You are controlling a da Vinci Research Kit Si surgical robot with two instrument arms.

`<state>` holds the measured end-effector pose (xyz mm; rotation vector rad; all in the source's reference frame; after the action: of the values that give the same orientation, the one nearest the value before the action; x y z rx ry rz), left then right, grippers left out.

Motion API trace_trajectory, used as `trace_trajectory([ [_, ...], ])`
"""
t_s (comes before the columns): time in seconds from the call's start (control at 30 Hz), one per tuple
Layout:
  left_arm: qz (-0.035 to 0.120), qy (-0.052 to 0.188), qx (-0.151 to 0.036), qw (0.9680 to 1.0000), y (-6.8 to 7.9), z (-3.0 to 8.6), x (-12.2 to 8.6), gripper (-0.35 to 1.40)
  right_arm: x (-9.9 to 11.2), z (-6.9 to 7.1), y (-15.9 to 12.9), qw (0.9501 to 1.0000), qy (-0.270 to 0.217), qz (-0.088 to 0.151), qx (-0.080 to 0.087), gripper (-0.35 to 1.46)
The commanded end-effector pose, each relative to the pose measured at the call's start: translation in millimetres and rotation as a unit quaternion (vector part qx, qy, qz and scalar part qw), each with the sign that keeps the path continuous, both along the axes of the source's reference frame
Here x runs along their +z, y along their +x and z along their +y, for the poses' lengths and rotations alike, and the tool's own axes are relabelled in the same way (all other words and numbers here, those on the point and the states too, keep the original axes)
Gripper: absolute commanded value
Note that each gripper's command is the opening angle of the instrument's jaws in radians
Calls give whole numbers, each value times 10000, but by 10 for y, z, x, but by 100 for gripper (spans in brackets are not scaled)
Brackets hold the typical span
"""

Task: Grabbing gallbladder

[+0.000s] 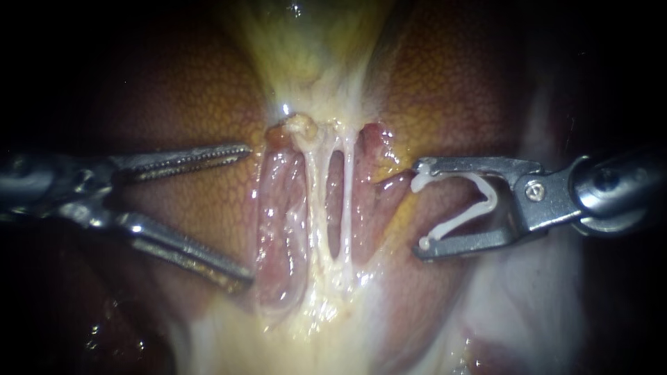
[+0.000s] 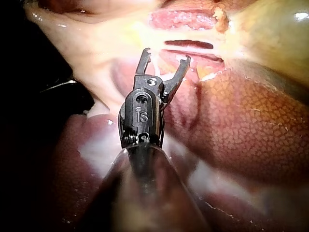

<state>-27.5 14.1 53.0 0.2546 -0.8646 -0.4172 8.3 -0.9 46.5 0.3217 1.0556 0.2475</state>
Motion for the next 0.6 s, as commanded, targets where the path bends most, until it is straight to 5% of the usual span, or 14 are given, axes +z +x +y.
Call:
trace_trajectory([
  [0.03,-2,0,3,10000,0,0,0,94,0,0,0,10000,0,0,0,59],
  [0.23,2,-1,-40,10000,1,11,-6,89,0,0,0,10000,0,0,0,59],
  [0.6,19,-15,-259,9997,-21,61,-2,73,0,0,0,10000,0,0,-1,59],
])
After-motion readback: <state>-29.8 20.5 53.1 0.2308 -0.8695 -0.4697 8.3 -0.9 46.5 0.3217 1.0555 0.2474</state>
